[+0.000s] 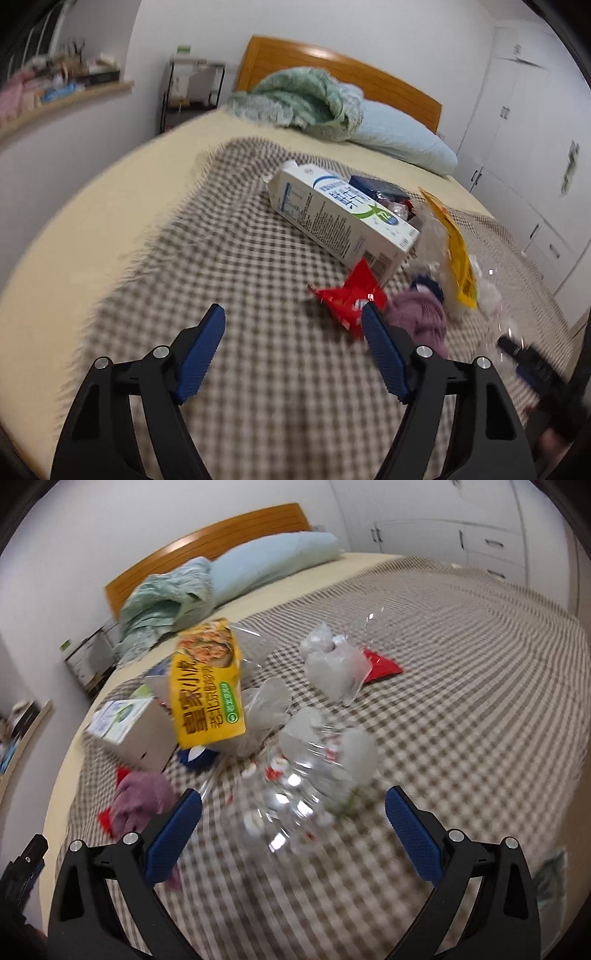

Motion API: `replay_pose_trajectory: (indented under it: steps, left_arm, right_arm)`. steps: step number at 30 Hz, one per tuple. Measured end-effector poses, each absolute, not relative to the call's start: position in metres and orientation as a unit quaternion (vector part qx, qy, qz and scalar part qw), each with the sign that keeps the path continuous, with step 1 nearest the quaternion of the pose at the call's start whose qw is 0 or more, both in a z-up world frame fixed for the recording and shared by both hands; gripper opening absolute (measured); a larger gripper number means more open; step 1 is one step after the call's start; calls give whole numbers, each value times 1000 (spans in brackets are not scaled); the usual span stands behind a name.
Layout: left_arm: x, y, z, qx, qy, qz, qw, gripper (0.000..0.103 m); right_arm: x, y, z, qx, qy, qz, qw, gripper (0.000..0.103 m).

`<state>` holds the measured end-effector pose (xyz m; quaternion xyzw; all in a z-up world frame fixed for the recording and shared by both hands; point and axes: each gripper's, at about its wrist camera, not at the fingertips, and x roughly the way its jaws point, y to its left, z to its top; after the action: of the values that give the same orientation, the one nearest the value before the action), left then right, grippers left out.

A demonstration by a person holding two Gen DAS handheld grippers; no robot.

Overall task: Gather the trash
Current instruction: 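Grasp the red wrapper with the left tool while the right tool grasps the clear bottle, then carry the red wrapper and clear bottle to the floor bin and release both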

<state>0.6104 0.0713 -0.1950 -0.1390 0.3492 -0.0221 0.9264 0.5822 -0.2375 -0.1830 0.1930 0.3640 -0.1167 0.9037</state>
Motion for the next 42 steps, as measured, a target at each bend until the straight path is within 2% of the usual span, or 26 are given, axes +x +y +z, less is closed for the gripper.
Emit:
replay_pose_trajectory:
  steps: [5,7,8,9,12,14,15,20,26,33,38,42]
  left_arm:
    - [664,61,-214,-184,386,-43,903,57]
    - [679,53,-222,-186,399,-55,896,50]
    - [686,51,-226,-187,408,-53,892,48]
    - [693,50,-233,-191,423,-46,885,42]
    - [699,53,-245,-233,440,-34,867,7]
    - [696,54,-243,-238,438,-24,866,6]
    - [690,53,-238,-232,433,-14,871,1]
    - [651,57,-200,-210,397,10,893,0]
    - [587,51,-122,-175,330,22,927,0]
    - [496,-15,-46,-138,286,-62,946,0]
    - [440,-95,-37,-101,291,-155,939,0]
    - [409,-182,-66,-61,338,-246,906,0]
  right_arm:
    - [583,-244,-195,158,373,-83,910,94]
    - [579,-249,-193,126,382,-64,913,81]
    - [576,-251,-192,108,385,-65,914,81]
    - [573,-255,-190,81,387,-67,916,81]
    - [564,-266,-187,69,385,-49,919,81]
    - [560,-270,-185,69,385,-30,920,80]
    - [557,-272,-183,68,386,-17,920,80]
    - [539,-268,-160,48,373,27,926,79]
    - [491,-291,-119,53,347,39,936,79]
    - [397,-361,-85,38,333,-5,942,79]
    - [330,-421,-101,27,372,-50,926,79]
    - [287,-454,-142,27,416,-72,906,80]
